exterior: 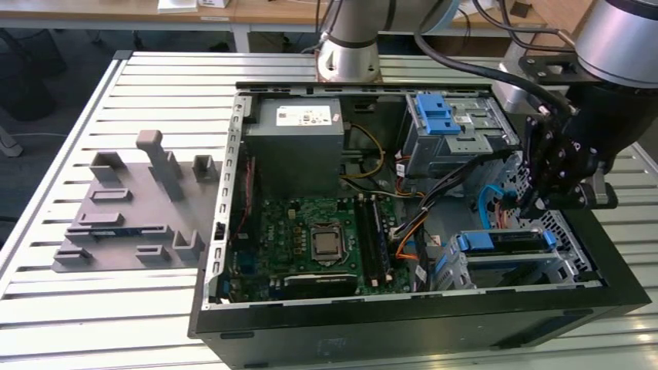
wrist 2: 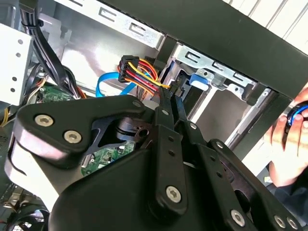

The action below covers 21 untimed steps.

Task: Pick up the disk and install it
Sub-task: 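Insert the first disk wire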

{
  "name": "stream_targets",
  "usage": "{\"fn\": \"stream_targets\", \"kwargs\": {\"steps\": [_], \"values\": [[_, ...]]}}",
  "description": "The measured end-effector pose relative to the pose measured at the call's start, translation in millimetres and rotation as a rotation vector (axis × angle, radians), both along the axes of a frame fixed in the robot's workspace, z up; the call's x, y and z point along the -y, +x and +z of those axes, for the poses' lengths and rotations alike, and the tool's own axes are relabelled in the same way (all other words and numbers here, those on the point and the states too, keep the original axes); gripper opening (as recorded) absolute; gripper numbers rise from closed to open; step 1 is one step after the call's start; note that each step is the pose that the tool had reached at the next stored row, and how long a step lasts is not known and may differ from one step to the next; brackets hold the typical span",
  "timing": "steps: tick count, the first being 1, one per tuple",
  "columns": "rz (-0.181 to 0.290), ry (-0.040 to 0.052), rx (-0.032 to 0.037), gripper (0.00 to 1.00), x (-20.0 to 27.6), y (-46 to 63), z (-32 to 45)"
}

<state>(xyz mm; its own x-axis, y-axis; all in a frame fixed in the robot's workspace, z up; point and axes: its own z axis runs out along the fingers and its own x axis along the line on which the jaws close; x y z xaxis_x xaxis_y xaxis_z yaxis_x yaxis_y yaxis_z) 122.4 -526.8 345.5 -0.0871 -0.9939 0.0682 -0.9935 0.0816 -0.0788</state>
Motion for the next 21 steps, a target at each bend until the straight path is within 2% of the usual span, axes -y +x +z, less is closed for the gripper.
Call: {"fn": "stream_targets", "kwargs": {"steps": [8, 11, 21], "values": [[0.02, 0.0007, 0.0086, 0.16, 9.6, -5.5, -0.3], [0.026, 0.0027, 0.0099, 0.16, 13.1, -5.9, -1.4], [0.038, 0.0104, 0.0132, 0.16, 17.6, -7.8, -5.8]]}}
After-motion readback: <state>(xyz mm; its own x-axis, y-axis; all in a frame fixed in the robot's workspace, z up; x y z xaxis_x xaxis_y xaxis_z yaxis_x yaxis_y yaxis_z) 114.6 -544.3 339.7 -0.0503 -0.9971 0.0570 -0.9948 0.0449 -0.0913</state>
